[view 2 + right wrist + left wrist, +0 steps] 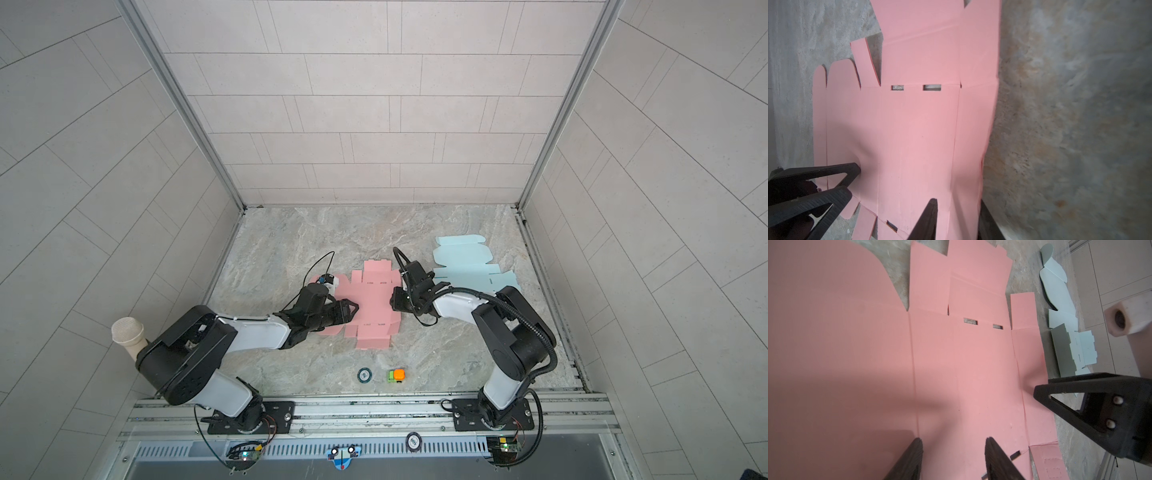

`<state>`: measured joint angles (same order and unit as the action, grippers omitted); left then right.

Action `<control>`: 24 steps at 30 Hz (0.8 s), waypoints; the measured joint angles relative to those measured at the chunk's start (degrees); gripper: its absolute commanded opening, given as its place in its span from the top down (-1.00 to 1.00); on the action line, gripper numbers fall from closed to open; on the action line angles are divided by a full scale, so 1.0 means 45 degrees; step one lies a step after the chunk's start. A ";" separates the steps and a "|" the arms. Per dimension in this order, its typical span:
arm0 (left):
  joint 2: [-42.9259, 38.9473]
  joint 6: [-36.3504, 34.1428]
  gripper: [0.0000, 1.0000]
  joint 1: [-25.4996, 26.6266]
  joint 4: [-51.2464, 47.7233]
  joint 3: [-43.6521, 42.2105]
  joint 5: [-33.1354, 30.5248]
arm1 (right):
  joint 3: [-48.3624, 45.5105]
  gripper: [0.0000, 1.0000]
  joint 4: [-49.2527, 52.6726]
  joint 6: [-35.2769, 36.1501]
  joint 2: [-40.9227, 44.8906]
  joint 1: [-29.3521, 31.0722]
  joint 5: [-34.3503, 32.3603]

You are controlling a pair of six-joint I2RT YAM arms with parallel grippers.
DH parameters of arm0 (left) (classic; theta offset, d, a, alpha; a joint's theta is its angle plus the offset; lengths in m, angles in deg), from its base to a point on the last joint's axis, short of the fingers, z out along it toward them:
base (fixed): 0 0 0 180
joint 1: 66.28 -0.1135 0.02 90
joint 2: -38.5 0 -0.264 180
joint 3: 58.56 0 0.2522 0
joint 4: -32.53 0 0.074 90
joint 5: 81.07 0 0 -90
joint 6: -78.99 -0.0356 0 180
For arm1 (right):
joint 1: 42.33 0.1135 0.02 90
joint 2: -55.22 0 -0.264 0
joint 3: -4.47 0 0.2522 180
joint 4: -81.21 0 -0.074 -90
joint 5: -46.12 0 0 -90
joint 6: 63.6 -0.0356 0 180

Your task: Fold the paper box

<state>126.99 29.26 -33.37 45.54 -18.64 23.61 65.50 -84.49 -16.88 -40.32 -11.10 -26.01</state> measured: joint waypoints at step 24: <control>-0.0029 0.0063 -0.05 0.0000 0.0554 -0.0321 0.0000 | -0.0651 0.42 -0.0563 -0.0831 0.0185 -0.0015 -0.0058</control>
<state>126.86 29.55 -33.37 48.03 -20.09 23.61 62.57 -87.03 -20.62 -39.49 -11.17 -26.27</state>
